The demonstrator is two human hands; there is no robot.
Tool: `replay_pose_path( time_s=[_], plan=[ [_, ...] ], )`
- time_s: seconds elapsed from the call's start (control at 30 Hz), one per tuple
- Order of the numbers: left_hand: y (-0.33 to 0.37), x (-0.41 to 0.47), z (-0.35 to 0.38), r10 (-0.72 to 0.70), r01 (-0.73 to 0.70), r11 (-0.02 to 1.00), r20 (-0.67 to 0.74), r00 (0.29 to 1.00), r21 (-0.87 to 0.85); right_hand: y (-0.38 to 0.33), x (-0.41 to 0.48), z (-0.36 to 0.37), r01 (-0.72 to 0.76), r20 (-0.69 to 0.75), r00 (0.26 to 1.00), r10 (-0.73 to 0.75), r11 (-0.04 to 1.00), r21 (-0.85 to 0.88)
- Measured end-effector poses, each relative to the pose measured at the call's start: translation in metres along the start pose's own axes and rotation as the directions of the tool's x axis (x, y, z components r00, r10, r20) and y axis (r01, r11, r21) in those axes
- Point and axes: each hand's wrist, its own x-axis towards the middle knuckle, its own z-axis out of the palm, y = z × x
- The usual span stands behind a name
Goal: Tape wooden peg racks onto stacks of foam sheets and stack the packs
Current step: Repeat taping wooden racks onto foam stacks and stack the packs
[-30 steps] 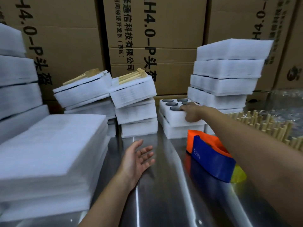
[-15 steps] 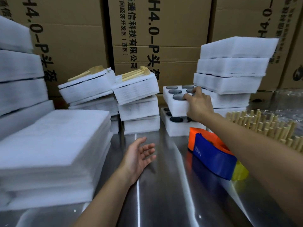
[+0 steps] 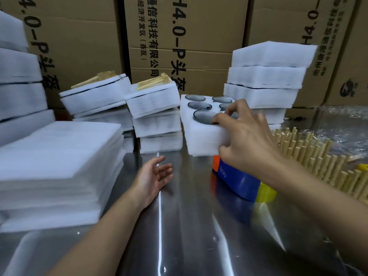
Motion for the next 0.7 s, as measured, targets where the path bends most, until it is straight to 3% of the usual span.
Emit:
replay_pose_path(
  time_s=[0.23,0.33,0.4,0.47,0.57,0.7],
  plan=[
    [0.0,0.004,0.0,0.045,-0.046,0.998,-0.034,0.998,-0.049,-0.044,-0.047,-0.001,0.106,0.134,0.984,-0.121,0.988,0.116],
    [0.008,0.015,-0.015,0.235,-0.216,0.972,-0.281,0.931,0.095,-0.064,-0.061,0.019,0.163,0.221,0.955,-0.199,0.972,0.171],
    [0.01,0.019,-0.022,0.313,-0.275,0.949,-0.366,0.876,0.154,-0.074,-0.072,0.034,0.172,0.295,0.93,-0.22,0.968,0.182],
    [0.01,0.02,-0.023,0.309,-0.255,0.946,-0.318,0.896,0.202,-0.077,-0.079,0.044,0.154,0.335,0.919,-0.206,0.972,0.175],
    [0.009,0.02,-0.019,0.173,-0.149,0.981,-0.208,0.963,0.126,-0.077,-0.081,0.048,0.125,0.342,0.923,-0.176,0.978,0.167],
    [0.013,0.014,-0.017,0.161,-0.135,0.982,-0.202,0.966,0.134,-0.076,-0.083,0.05,0.121,0.265,0.952,-0.155,0.982,0.142]
  ],
)
